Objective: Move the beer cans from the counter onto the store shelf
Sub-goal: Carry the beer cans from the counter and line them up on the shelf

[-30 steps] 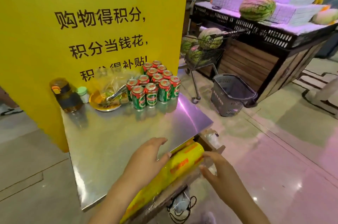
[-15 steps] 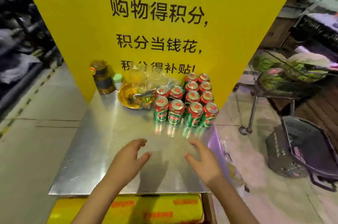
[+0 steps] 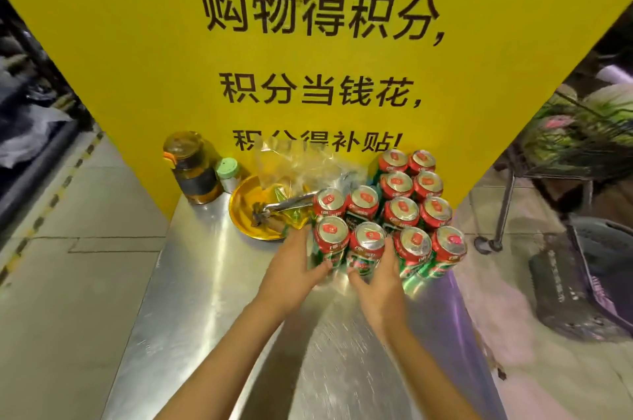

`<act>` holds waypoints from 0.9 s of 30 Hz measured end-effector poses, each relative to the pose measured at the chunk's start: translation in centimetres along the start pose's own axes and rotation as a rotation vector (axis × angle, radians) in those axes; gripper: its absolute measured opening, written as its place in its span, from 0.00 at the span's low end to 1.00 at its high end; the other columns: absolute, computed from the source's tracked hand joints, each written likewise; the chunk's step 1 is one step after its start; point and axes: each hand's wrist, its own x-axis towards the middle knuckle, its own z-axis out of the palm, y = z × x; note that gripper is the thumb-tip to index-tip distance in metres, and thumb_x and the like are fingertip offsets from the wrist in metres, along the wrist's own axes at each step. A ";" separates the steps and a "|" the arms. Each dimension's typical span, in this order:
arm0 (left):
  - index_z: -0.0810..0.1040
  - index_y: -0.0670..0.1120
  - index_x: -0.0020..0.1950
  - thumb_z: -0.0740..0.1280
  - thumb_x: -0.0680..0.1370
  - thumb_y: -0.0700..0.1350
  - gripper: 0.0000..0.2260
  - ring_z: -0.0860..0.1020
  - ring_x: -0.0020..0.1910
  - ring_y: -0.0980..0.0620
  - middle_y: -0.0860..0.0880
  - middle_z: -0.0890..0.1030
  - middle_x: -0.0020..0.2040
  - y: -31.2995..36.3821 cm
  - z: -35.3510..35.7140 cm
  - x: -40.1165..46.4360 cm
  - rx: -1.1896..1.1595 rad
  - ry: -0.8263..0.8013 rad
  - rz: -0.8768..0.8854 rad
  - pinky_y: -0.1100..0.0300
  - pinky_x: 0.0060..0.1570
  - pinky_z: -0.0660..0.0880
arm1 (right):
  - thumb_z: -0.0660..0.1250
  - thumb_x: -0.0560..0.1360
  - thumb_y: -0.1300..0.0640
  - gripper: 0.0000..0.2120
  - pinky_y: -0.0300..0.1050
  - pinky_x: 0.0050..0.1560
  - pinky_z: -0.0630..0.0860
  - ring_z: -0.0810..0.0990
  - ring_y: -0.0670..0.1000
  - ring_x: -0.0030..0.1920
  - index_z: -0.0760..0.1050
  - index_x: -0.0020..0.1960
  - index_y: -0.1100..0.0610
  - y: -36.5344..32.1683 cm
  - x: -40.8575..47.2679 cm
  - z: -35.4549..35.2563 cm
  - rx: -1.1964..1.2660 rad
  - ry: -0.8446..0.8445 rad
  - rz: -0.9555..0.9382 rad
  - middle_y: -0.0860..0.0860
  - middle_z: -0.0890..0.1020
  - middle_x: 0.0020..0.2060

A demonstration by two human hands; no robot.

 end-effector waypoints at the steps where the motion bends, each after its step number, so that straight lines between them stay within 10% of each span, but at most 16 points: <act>1: 0.65 0.49 0.69 0.71 0.71 0.49 0.29 0.69 0.65 0.52 0.50 0.72 0.65 0.1 0.1 0.9 0.012 0.007 0.043 0.61 0.60 0.66 | 0.71 0.71 0.54 0.44 0.36 0.66 0.58 0.60 0.50 0.72 0.45 0.77 0.54 0.0 0.3 0.4 -0.016 0.038 0.004 0.50 0.58 0.75; 9: 0.62 0.47 0.71 0.74 0.69 0.47 0.34 0.68 0.65 0.48 0.47 0.70 0.65 -1.3 1.4 4.8 0.163 -0.110 0.050 0.57 0.62 0.65 | 0.70 0.71 0.49 0.40 0.52 0.61 0.73 0.68 0.57 0.68 0.52 0.75 0.56 0.1 2.4 2.3 -0.233 0.238 0.076 0.56 0.64 0.69; 27: 0.70 0.49 0.62 0.75 0.66 0.56 0.29 0.76 0.54 0.52 0.52 0.76 0.57 -1.6 0.4 -2.0 0.175 0.013 0.068 0.65 0.49 0.72 | 0.73 0.65 0.42 0.31 0.49 0.49 0.78 0.78 0.47 0.53 0.67 0.64 0.47 1.3 -2.3 1.1 -0.185 0.213 0.041 0.44 0.76 0.56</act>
